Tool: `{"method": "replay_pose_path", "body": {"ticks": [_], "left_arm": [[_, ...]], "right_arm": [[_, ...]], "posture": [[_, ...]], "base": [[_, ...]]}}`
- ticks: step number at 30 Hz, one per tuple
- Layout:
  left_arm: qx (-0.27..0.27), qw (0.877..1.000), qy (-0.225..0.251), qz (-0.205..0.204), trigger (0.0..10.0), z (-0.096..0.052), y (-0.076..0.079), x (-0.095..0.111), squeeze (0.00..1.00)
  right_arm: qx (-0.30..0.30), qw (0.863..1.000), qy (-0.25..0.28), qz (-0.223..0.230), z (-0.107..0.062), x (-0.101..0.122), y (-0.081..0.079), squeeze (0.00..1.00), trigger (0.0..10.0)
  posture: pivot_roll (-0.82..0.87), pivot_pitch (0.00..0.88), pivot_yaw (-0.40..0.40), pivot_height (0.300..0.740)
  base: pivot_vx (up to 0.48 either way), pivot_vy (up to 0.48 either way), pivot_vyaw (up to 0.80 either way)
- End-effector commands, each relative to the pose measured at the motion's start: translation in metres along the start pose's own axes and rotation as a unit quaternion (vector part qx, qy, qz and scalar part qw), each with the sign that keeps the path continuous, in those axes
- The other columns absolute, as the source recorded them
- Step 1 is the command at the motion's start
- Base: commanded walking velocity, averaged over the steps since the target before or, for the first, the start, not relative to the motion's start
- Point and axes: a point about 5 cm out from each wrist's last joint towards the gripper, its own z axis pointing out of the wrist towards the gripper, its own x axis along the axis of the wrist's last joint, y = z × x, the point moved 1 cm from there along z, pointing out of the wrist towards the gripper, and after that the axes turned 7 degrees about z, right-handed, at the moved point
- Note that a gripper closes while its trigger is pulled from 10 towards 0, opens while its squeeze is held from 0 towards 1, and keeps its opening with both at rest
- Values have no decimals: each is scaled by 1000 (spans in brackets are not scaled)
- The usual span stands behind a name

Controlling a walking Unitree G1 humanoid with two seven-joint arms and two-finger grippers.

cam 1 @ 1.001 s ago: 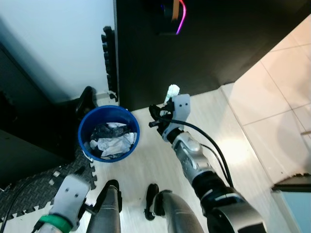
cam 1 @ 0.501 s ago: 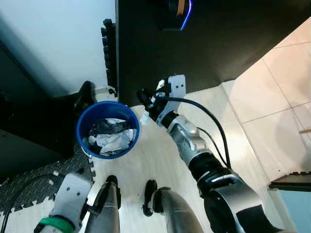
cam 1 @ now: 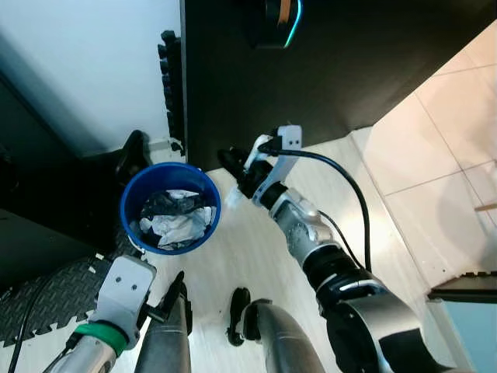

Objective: Clean up the room

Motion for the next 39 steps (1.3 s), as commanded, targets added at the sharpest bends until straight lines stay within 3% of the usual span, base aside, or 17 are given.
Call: {"method": "replay_pose_path", "body": {"ticks": [1,2,4,5,9,12,14,18,22,28,30,31,33,34,35,37,39], "left_arm": [[-10,1000,-26,-8,10000,-3,7,-9,0],[-9,1000,-25,-8,10000,-3,8,-9,0],[-9,1000,-25,-8,10000,-2,8,-8,0],[-8,1000,-24,-7,10000,-1,8,-8,0],[-8,1000,-23,-7,10000,0,8,-8,0],[-8,1000,-19,-4,10000,5,9,-7,0],[-8,1000,-18,-4,10000,6,9,-7,0],[-8,1000,-18,-2,10000,7,8,-6,0],[-3,1000,-14,15,10000,15,4,-6,0],[6,999,-13,33,10000,25,1,-6,0],[11,999,-12,37,10000,31,0,-6,0],[11,1000,-9,26,10000,43,0,-4,0],[11,1000,-9,26,10000,43,0,-4,0],[8,1000,-6,11,10000,56,1,-1,0],[8,1000,-6,11,10000,56,1,-1,0],[-10,1000,-7,-9,10000,77,3,3,0],[-10,1000,-7,-9,10000,77,3,3,0]], "right_arm": [[89,992,0,88,36,-35,-73,1000,10000],[79,992,12,94,38,-33,-74,596,10000],[71,992,21,99,39,-31,-74,596,10000],[51,991,41,113,41,-26,-70,0,10000],[40,988,55,139,41,-22,-67,0,10000],[-9,968,96,232,43,-13,-55,0,10000],[-19,962,103,251,43,-11,-53,0,10000],[-15,972,95,213,41,-13,-52,0,10000],[-16,993,80,89,19,-16,-33,0,10000],[-36,996,76,16,-3,-18,-15,0,10000],[-58,996,71,-22,-17,-22,-5,0,10000],[-142,986,74,-54,-49,-26,23,0,10000],[-142,986,74,-54,-49,-26,23,0,10000],[-232,967,72,-75,-87,-32,50,0,10000],[-232,967,72,-75,-87,-32,50,0,10000],[-366,923,73,-94,-158,-40,83,0,10000],[-366,923,73,-94,-158,-40,83,0,10000]], "posture": [[277,293,-135,740],[282,290,-135,740],[282,290,-135,740],[289,289,-134,740],[290,286,-133,740],[293,282,-134,740],[293,282,-134,740],[301,276,-132,740],[282,257,-117,740],[257,240,-106,740],[245,232,-101,740],[190,198,-71,740],[190,198,-71,740],[150,179,-47,740],[150,179,-47,740],[91,145,2,740],[91,145,2,740]], "base": [[0,0,0],[0,0,0],[0,0,0],[0,0,0],[0,0,0],[0,0,0],[0,0,0],[0,0,0],[0,0,0],[0,0,0],[0,0,0],[0,0,0],[0,0,0],[0,0,0],[0,0,0],[0,0,0],[0,0,0]]}}
